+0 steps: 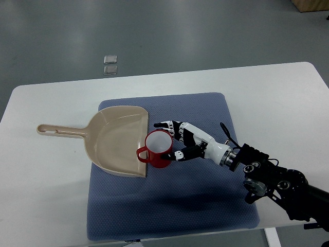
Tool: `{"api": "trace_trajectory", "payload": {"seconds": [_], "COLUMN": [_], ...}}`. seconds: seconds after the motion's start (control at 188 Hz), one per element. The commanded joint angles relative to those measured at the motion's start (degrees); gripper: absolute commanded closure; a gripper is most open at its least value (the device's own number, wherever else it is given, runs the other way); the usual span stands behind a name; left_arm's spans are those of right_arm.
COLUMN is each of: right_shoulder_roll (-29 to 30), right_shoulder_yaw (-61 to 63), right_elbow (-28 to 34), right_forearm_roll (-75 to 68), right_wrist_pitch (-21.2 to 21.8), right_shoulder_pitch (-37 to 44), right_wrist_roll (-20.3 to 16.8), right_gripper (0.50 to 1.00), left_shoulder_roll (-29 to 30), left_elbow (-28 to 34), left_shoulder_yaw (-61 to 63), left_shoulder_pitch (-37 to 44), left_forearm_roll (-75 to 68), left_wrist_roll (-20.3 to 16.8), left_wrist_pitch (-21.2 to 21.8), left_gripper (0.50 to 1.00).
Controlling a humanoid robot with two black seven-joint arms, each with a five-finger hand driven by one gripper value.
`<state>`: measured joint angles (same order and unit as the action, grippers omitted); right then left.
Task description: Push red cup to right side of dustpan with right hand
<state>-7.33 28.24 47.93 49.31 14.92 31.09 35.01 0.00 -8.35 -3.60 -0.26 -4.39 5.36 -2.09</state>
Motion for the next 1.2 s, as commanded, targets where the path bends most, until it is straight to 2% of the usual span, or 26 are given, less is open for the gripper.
{"api": "trace_trajectory", "payload": {"seconds": [0.0,0.447,0.666,0.825,1.044,1.145,1.193], "right_shoulder_roll": [-0.9,-7.4,-8.6,-8.1,-6.6,-5.5,-5.1], "right_shoulder_yaw": [0.1,1.6,9.6,15.2,20.7,22.5,23.4], "right_elbow": [0.1,0.3,0.1,-1.2,-2.3,-2.6,-3.0], "right_forearm_roll": [0.0,-1.3,-3.1,-6.7,-11.3,-14.9,-16.8], "right_wrist_pitch": [0.6,3.2,4.2,3.1,-2.6,-6.1,-8.6], "right_shoulder_pitch": [-0.1,0.0,0.0,0.1,-0.1,-0.3,-0.2], "right_wrist_roll": [0.0,0.0,0.0,0.0,-6.4,-10.8,-14.0], "right_gripper": [0.576,0.576,0.576,0.579,0.579,0.579,0.579], "left_shoulder_roll": [0.0,0.0,0.0,0.0,0.0,0.0,0.0], "left_elbow": [0.0,0.0,0.0,0.0,0.0,0.0,0.0], "left_shoulder_yaw": [0.0,0.0,0.0,0.0,0.0,0.0,0.0], "left_shoulder_pitch": [0.0,0.0,0.0,0.0,0.0,0.0,0.0], "left_forearm_roll": [0.0,0.0,0.0,0.0,0.0,0.0,0.0], "left_wrist_roll": [0.0,0.0,0.0,0.0,0.0,0.0,0.0], "left_wrist_pitch": [0.0,0.0,0.0,0.0,0.0,0.0,0.0], "left_gripper": [0.5,0.5,0.5,0.5,0.5,0.5,0.5]}}
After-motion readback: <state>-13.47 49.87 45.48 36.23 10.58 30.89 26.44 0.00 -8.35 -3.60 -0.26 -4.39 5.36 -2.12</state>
